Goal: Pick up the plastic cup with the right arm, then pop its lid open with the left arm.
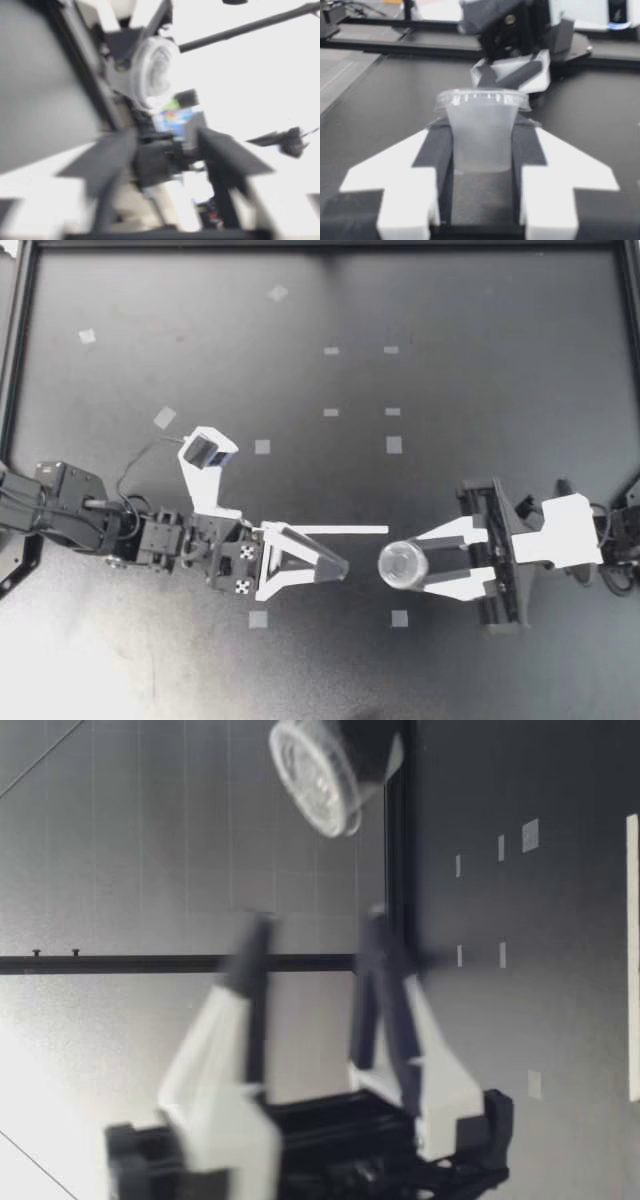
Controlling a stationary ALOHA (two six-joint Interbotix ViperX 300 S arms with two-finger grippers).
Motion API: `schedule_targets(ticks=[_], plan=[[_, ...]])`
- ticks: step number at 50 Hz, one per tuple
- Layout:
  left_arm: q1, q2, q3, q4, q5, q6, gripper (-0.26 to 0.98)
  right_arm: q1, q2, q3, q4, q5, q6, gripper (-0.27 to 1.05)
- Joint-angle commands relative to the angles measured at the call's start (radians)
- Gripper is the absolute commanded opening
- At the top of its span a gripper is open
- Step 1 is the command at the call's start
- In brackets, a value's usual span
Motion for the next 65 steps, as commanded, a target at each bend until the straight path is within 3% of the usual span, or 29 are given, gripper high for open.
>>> schedule_targets(ticks=[1,17,26,58,65], plan=[[-0.002,-0.023,-0.034,0.000,0.000,-0.028,0.76,-0.025,-0.011,-0.021,0.002,-0.015,-0.017,0.24],[-0.002,-0.003,-0.060,-0.028,0.066,0.005,0.76,-0.029,0.005,-0.060,-0.018,-0.014,-0.043,0.24],[0.002,-0.012,-0.063,-0.069,0.066,0.086,0.76,-0.026,0.097,-0.091,-0.020,0.002,0.021,0.24],[0.002,-0.066,-0.038,-0.069,0.058,0.166,0.76,0.005,0.138,-0.049,-0.017,0.080,0.160,0.24],[0.006,-0.078,-0.015,-0.067,0.058,0.273,0.76,0.008,0.107,-0.052,-0.018,0.080,0.166,0.24]])
